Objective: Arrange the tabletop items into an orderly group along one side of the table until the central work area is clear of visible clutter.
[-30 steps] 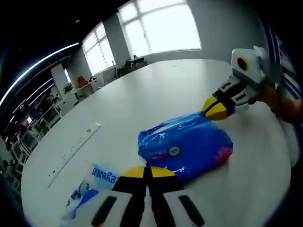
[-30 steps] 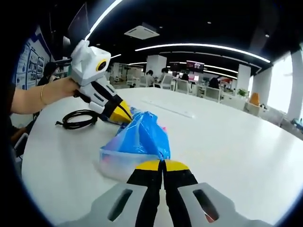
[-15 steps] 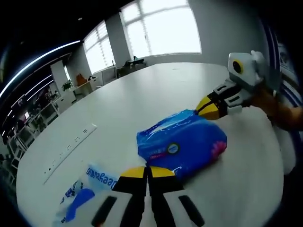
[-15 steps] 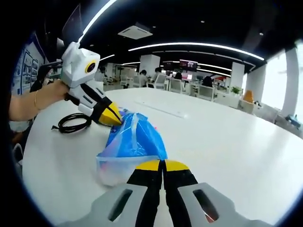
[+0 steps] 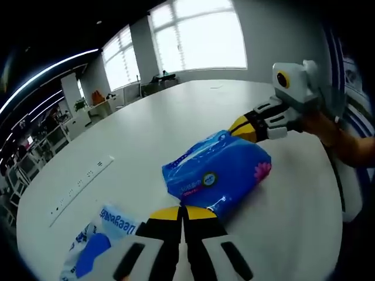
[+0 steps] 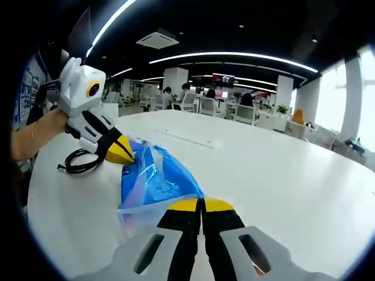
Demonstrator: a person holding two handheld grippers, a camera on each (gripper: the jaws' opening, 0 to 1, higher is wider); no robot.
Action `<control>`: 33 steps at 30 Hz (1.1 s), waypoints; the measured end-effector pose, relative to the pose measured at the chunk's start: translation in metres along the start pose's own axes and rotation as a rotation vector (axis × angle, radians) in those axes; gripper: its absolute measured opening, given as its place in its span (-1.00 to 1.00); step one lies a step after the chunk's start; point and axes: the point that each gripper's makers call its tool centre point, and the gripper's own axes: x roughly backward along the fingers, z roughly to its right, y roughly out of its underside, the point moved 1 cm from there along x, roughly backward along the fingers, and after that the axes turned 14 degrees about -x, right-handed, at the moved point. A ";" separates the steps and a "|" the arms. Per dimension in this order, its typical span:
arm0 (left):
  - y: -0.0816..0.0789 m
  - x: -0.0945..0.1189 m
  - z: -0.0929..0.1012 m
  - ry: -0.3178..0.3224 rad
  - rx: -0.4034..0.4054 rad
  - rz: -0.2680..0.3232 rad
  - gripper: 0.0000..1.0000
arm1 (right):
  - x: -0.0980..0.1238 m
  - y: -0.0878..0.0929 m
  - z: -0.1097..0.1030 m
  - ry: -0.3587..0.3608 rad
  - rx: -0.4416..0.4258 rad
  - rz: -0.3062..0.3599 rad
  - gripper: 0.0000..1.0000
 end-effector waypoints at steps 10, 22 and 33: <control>0.001 0.002 -0.001 -0.006 0.008 0.000 -1.00 | -0.012 -0.005 0.004 -0.010 -0.097 0.008 -1.00; 0.005 -0.003 -0.012 -0.041 -0.010 -0.032 -1.00 | -0.041 -0.024 0.005 -0.031 0.073 -0.007 -1.00; 0.009 -0.008 -0.019 -0.036 0.002 -0.041 -1.00 | -0.057 -0.026 0.009 -0.062 0.102 -0.036 -1.00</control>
